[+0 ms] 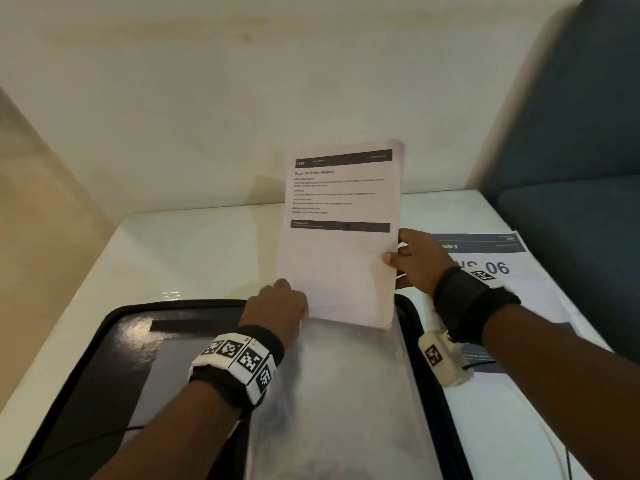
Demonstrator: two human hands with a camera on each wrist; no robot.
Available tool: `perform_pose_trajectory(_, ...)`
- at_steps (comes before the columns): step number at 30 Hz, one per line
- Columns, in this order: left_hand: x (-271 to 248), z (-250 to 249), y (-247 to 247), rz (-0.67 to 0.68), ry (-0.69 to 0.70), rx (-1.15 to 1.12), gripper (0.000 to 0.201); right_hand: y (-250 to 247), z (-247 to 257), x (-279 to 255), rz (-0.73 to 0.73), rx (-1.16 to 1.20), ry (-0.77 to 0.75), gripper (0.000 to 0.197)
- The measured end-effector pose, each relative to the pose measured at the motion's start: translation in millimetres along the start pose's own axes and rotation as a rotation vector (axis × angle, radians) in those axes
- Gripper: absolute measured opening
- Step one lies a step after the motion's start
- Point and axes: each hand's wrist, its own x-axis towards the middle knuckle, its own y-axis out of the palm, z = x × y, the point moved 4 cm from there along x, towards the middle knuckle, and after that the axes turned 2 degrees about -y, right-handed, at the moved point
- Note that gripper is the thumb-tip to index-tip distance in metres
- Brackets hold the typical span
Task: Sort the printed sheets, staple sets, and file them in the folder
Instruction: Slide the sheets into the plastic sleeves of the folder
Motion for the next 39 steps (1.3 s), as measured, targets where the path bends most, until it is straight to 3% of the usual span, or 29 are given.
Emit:
perform_pose_trajectory(6,0,23,3,-0.099,-0.07,-0.201,0.006,-1,-4,8,-0.005,-0.045,-0.031,0.03)
perform_pose_trajectory(10,4,36,7,-0.131,-0.119,-0.302,0.015,0,-6,11,-0.019,-0.033,-0.057,0.03)
perform_pose_trajectory(16,-1,46,7,-0.12,-0.096,-0.314,0.008,2,-11,10,0.022,-0.222,-0.074,0.023)
perform_pose_trajectory(22,5,50,0,-0.036,-0.084,-0.198,0.014,6,-8,9,0.114,-0.221,-0.078,0.022)
perform_pose_trajectory(28,8,24,-2,-0.135,0.028,0.006,0.004,6,7,7,0.192,-0.132,-0.089,0.023)
perform_pose_trajectory(33,5,-8,10,0.017,0.165,-0.106,0.01,3,-5,3,0.294,-0.204,0.052,0.027)
perform_pose_trajectory(39,-1,-38,18,-0.094,0.145,-0.031,0.011,0,-15,-3,0.318,-0.194,0.084,0.026)
